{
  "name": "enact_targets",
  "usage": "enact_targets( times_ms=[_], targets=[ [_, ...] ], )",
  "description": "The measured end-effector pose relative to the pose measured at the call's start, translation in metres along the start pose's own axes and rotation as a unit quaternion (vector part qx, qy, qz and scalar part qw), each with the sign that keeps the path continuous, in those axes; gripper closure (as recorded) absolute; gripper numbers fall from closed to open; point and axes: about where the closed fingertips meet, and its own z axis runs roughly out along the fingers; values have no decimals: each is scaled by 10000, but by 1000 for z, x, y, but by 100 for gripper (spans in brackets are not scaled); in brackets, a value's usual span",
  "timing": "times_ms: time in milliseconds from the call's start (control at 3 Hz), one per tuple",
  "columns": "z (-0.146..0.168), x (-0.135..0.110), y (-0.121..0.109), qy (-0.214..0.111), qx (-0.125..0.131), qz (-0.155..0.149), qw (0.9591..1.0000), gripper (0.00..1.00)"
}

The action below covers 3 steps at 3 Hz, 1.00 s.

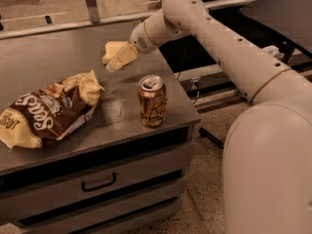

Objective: Pick sponge

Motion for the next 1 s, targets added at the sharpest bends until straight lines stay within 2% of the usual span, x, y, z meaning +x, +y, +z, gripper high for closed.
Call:
enact_targets(
  times_ms=[333, 667, 1000],
  targets=[
    [2, 2, 0, 1, -13, 28, 10000, 0],
    [13, 13, -6, 103, -53, 127, 9999, 18],
    [19, 20, -10, 161, -33, 190, 9997, 41]
  ],
)
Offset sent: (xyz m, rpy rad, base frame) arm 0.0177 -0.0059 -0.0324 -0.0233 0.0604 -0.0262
